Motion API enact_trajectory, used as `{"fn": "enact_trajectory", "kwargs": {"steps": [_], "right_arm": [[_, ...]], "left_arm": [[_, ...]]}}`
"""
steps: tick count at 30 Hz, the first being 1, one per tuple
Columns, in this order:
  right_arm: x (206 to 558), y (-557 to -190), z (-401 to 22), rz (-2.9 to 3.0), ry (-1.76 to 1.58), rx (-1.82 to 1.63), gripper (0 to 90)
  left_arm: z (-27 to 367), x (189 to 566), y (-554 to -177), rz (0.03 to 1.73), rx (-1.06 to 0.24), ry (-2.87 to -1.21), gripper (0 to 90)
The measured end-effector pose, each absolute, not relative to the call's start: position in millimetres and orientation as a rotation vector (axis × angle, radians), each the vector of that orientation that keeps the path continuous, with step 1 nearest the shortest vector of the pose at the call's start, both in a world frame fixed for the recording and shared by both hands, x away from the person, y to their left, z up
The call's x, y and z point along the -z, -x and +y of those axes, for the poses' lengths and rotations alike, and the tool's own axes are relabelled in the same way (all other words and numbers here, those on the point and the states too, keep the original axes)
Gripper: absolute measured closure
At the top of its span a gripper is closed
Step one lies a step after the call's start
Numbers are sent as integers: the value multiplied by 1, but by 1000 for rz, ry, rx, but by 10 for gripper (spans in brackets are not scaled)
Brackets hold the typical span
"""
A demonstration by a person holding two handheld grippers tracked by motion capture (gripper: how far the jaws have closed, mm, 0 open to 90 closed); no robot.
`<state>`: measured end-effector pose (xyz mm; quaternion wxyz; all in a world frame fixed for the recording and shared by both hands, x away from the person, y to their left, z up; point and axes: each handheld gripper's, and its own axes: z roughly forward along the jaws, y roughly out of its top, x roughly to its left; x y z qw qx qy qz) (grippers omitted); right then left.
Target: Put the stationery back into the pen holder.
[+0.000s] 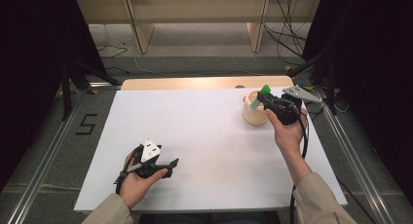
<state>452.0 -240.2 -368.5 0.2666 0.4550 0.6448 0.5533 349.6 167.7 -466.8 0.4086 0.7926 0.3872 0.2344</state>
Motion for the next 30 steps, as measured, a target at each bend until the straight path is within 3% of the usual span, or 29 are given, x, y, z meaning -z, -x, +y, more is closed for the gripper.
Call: {"fn": "enact_trajectory", "kwargs": {"steps": [30], "right_arm": [[368,-468,-256,1651,-1268,-1425,747]], "left_arm": [[166,468,-350,972,-581,-2002,213]]}}
